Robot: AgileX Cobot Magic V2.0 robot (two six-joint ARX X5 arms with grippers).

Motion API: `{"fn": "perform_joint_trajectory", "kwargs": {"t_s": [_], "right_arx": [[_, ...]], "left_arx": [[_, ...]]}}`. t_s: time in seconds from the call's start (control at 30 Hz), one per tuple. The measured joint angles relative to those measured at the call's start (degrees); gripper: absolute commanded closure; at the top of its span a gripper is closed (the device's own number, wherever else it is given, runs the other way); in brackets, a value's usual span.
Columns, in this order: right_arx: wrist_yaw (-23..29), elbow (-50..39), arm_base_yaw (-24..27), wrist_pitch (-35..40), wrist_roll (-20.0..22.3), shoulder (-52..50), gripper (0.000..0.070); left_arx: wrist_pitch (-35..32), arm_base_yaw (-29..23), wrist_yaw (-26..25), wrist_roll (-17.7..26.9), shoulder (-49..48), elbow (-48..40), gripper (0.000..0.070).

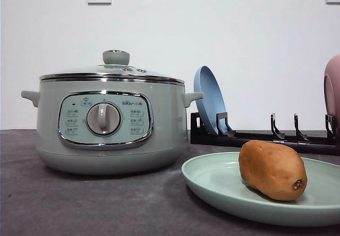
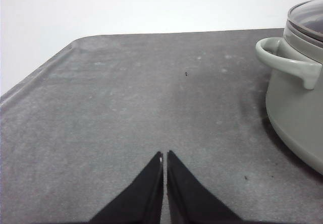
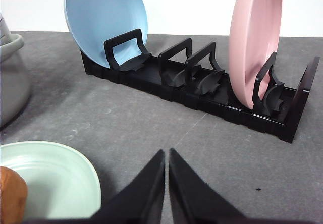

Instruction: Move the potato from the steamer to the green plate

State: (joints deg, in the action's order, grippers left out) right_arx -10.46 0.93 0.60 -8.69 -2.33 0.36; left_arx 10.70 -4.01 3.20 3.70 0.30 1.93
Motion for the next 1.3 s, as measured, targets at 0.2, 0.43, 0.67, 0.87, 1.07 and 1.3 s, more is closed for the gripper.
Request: {"fn": "perform_joint_trajectory", "kwargs": {"t_s": [0.2,0.43,0.67,0.87,1.07,1.3], "right_arx": [[0.0,0.0,0.0,0.0,0.0,0.0,0.07],[0.0,0.0,0.0,0.0,0.0,0.0,0.07],[0.0,0.0,0.0,0.0,0.0,0.0,0.07],[0.0,0.0,0.0,0.0,0.0,0.0,0.07],[0.0,0.0,0.0,0.0,0.0,0.0,0.07],[0.0,0.0,0.0,0.0,0.0,0.0,0.07]], "left_arx": [[0.0,0.0,0.0,0.0,0.0,0.0,0.0697],[0.0,0.0,0.0,0.0,0.0,0.0,0.0697],[0.0,0.0,0.0,0.0,0.0,0.0,0.0697],[0.0,0.0,0.0,0.0,0.0,0.0,0.0697],[0.0,0.0,0.0,0.0,0.0,0.0,0.0697],[0.0,0.0,0.0,0.0,0.0,0.0,0.0697]]}}
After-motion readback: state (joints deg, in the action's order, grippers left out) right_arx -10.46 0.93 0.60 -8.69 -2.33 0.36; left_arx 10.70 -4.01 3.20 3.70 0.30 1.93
